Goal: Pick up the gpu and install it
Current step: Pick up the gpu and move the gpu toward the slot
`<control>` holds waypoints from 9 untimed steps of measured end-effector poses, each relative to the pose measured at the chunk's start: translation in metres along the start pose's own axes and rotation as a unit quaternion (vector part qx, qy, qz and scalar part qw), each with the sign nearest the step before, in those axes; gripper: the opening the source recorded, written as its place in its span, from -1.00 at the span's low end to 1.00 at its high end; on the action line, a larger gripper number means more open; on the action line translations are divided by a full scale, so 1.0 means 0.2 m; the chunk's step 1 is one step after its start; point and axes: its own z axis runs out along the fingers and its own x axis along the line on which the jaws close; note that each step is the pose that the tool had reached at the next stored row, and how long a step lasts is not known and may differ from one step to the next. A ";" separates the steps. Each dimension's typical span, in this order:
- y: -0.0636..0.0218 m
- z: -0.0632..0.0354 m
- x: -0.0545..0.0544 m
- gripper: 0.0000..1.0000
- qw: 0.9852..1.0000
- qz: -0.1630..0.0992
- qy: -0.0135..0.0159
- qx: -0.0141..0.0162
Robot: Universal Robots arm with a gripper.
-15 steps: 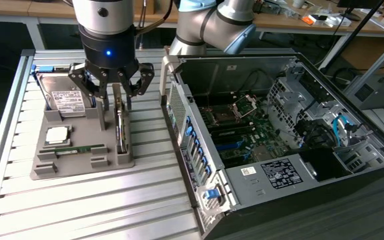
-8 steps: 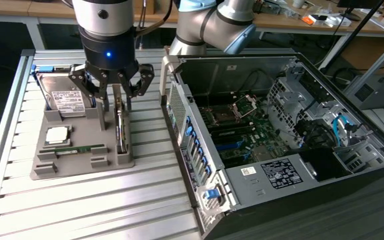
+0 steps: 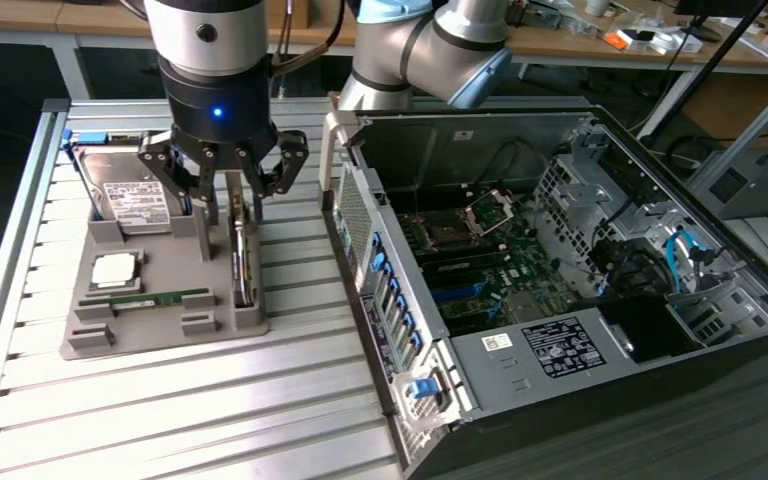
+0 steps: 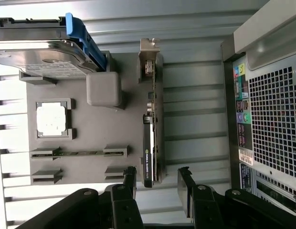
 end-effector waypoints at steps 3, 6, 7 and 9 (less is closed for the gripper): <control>0.000 0.005 0.00 -0.04 1.000 0.000 0.000 0.000; 0.000 0.011 0.00 -0.04 1.000 0.000 0.000 0.000; -0.001 0.013 0.00 -0.04 1.000 0.000 0.000 0.000; -0.001 0.021 0.00 -0.04 1.000 0.000 0.000 0.000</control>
